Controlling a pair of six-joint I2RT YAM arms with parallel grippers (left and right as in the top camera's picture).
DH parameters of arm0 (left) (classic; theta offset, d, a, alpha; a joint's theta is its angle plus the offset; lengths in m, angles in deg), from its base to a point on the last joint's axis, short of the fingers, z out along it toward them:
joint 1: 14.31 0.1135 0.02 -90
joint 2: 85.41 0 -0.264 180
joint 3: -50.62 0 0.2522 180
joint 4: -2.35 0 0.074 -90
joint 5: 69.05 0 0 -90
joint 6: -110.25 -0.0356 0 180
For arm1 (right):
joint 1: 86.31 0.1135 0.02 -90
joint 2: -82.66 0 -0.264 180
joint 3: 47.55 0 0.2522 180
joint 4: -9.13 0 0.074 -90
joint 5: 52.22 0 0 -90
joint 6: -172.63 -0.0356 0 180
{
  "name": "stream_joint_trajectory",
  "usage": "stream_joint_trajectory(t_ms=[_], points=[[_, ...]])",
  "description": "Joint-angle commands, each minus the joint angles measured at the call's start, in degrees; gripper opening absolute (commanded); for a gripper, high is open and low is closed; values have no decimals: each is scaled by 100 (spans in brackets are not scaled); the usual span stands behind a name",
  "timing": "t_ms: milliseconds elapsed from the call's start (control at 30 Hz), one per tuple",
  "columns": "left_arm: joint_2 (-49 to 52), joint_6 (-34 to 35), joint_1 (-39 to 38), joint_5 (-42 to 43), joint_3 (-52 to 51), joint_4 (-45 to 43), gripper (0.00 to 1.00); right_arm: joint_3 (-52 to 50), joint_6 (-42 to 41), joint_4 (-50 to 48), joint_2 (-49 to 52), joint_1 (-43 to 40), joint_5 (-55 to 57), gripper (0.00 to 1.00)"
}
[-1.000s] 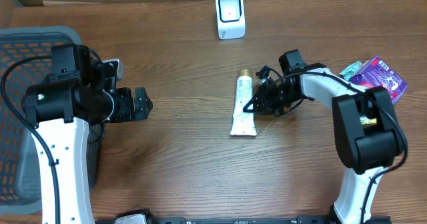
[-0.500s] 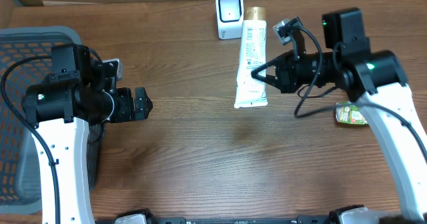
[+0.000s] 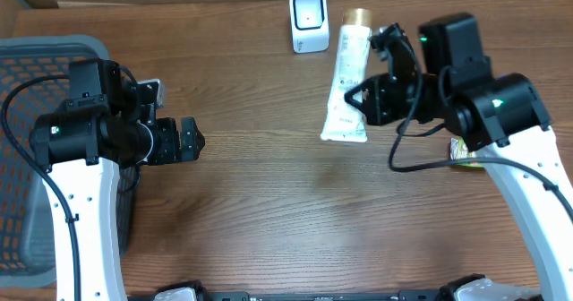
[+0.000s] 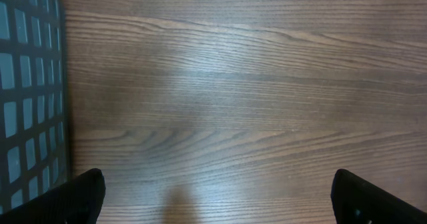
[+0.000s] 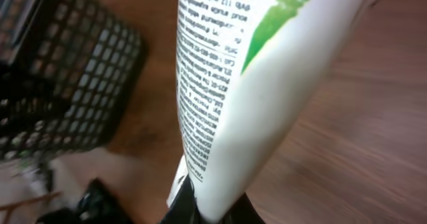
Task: Scan the item barcode
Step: 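Raise the tube to the white scanner face with the right gripper, then carry the tube right and release it beside the other items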
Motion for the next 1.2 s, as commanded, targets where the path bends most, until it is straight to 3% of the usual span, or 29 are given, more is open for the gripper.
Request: stream_joint_trajectory(t_ms=[0, 33, 133, 233, 367, 500, 667, 833, 1167], points=[[13, 79, -39, -11, 22, -2, 99, 1453, -243, 365, 452, 402, 2559, 3], [13, 76, -39, -9, 22, -4, 99, 2107, -203, 625, 1010, 625, 3773, 3], [13, 79, -39, -11, 22, -4, 99, 2594, 190, 529, 1869, 920, 5193, 4], [13, 79, -39, -11, 22, -4, 100, 2594, 835, -120, 2664, 1161, 6623, 4], [13, 79, -39, -11, 22, -4, 100, 2594, 2437, -1585, 3847, 1248, 8244, 4], [13, 79, -39, -9, 22, -4, 100, 2594, 3908, -2568, 4520, 1198, 8391, 4], [13, 79, -39, -11, 22, -2, 99, 2594, 4223, -3613, 4913, 1056, 8105, 4], [13, 79, -39, -11, 22, -4, 100, 2583, 4979, -3742, 4996, 931, 7241, 4], [13, 79, -39, -11, 22, -4, 100, 2503, 5025, -4159, 5646, 717, 6968, 4]])
